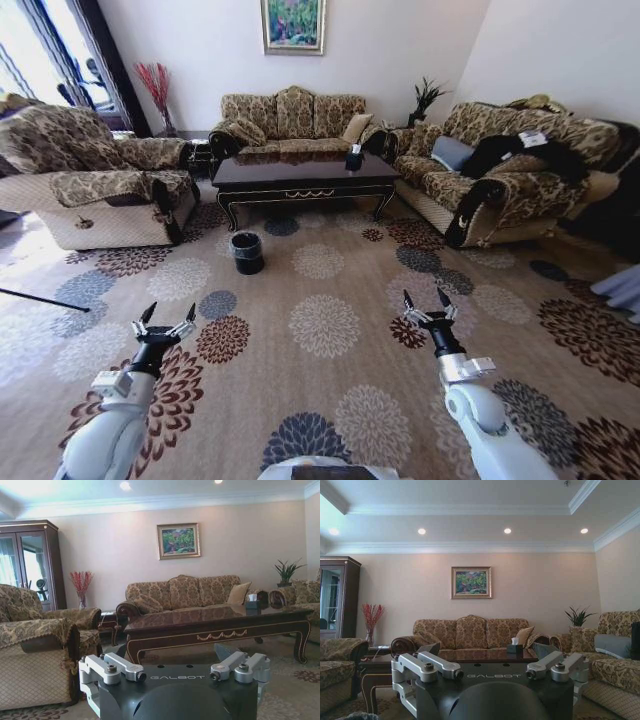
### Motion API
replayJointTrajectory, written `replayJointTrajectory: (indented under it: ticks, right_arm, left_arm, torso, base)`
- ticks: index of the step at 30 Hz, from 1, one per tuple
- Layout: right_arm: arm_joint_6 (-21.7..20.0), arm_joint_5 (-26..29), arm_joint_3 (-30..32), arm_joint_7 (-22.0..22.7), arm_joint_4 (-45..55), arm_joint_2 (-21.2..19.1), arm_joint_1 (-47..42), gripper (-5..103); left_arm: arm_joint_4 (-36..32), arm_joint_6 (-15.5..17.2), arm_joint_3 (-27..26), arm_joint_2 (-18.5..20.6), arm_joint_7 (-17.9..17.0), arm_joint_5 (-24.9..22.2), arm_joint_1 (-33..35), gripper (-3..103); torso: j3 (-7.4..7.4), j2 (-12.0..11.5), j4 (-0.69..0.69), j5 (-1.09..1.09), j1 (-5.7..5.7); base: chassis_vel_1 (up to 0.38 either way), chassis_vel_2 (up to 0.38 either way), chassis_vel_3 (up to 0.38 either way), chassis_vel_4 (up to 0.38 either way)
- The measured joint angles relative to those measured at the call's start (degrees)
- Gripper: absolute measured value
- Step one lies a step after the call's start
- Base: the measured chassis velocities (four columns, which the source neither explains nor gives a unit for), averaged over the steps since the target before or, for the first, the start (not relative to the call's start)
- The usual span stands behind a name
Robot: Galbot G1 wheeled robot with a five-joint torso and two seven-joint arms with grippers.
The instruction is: Move to the front of the table and pick up the trash from the floor, then place it into the trash bin.
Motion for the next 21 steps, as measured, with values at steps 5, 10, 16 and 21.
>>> replayJointTrajectory:
  ticks: [5,10,16,21]
  right_arm:
    - [0.00,0.00,0.00,0.00,0.00,0.00,0.00,100]
    - [0.00,0.00,0.00,0.00,0.00,0.00,0.00,100]
    - [0.00,0.00,0.00,0.00,0.00,0.00,0.00,100]
    - [0.00,0.00,0.00,0.00,0.00,0.00,0.00,100]
  left_arm:
    - [-0.41,0.03,-0.30,-0.06,-0.03,-0.31,0.13,99]
    - [-0.41,-0.09,-0.26,-0.50,-0.02,-0.12,0.60,99]
    - [-1.14,-0.13,-0.06,-0.99,0.02,0.37,0.91,99]
    - [-1.87,-0.11,-0.08,-1.32,0.05,0.63,1.36,99]
  torso:
    - [0.87,1.43,0.01,0.00,0.57]
    - [1.52,2.54,0.01,0.00,1.03]
    - [2.49,4.29,0.01,0.00,1.80]
    - [3.25,5.58,0.01,0.00,2.35]
  base:
    - [0.000,0.000,0.000,0.000]
    - [0.000,0.000,0.000,0.000]
    - [0.000,0.000,0.000,0.000]
    - [0.000,0.000,0.000,0.000]
